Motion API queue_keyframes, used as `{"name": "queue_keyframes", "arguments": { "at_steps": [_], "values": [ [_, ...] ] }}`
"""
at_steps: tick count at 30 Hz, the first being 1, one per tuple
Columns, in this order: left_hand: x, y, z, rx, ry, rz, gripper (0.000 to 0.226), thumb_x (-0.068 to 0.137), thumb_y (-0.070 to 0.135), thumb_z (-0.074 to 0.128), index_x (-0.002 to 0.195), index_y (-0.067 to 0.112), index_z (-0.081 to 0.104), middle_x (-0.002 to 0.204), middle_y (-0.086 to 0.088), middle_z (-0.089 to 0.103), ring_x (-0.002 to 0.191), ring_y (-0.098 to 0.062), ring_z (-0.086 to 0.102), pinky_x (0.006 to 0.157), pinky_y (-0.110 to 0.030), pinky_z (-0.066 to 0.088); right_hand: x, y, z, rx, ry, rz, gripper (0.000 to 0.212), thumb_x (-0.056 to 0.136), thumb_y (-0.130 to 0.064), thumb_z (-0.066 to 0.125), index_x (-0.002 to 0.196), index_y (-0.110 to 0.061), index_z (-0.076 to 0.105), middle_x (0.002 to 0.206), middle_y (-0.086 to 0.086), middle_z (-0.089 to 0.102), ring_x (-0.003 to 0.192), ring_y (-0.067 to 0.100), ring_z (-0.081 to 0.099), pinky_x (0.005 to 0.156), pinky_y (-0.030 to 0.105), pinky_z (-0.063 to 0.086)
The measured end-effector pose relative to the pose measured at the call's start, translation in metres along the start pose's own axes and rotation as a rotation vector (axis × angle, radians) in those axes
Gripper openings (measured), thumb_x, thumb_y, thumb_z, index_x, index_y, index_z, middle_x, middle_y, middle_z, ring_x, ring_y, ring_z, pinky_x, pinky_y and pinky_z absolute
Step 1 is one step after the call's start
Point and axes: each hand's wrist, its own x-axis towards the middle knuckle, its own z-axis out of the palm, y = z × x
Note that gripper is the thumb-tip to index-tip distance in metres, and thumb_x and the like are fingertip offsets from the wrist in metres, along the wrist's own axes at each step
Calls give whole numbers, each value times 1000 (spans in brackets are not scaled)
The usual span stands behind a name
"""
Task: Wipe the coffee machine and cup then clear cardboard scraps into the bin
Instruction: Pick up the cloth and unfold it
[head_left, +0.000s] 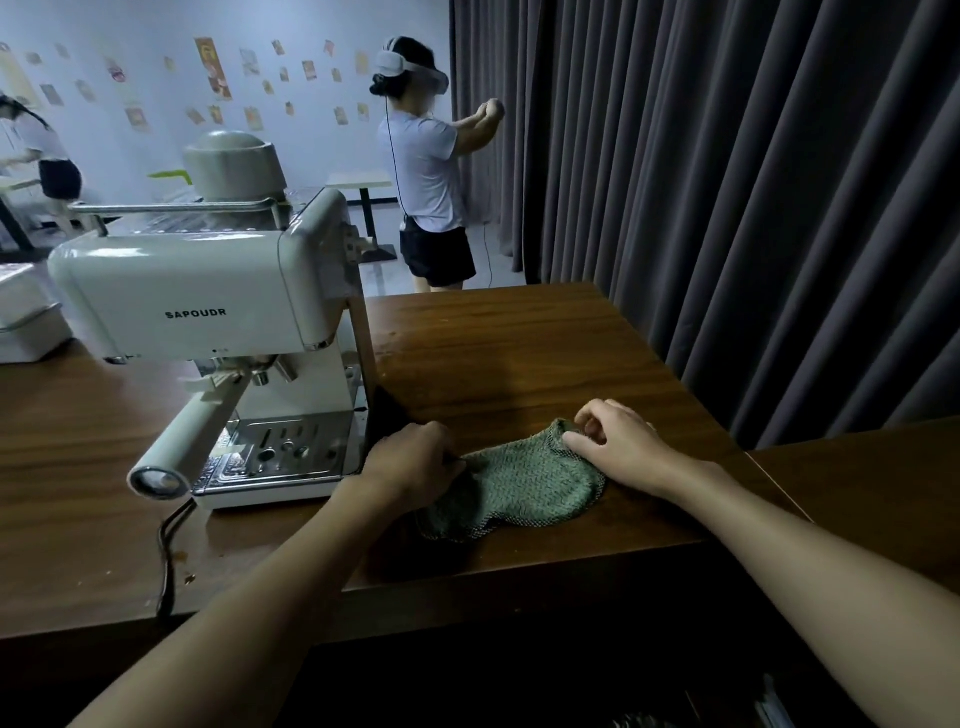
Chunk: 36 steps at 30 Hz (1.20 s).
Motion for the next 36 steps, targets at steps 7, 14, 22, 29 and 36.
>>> {"name": "queue_keyframes", "arguments": {
  "at_steps": [7,14,22,29,36],
  "values": [
    [42,37,6,53,-42,267,28,100,35,55,125,27,62,133,-2,59,131,-28,49,111,-49,38,-8,17,-8,2,-154,-26,11,82,-46,70,82,-37,63,117,-11,47,122,15,37,109,49,27],
    [83,65,12,-2,-126,414,30,91,36,71,121,34,69,127,0,57,124,-24,48,102,-48,44,-9,19,-8,207,-16,45,13,94,-37,59,85,-27,59,98,-4,63,93,17,60,85,44,52],
    [97,68,11,-64,-76,433,16,93,17,67,108,14,72,109,-3,69,101,-20,63,87,-33,52,-8,19,4,136,-13,74,22,89,-41,67,102,-29,53,99,-10,53,96,15,53,89,37,47],
    [103,71,4,-75,-97,415,13,92,14,68,104,11,72,105,-2,68,95,-18,64,84,-34,55,-3,17,9,28,14,211,30,91,-48,59,116,-30,59,108,-6,60,115,20,48,101,40,33],
    [101,77,-11,-216,15,412,13,89,11,70,99,10,78,98,0,74,84,-9,67,73,-17,53,-7,17,-7,286,64,134,9,93,-33,61,89,-27,57,93,-4,62,93,19,58,87,37,44]
  ]
}}
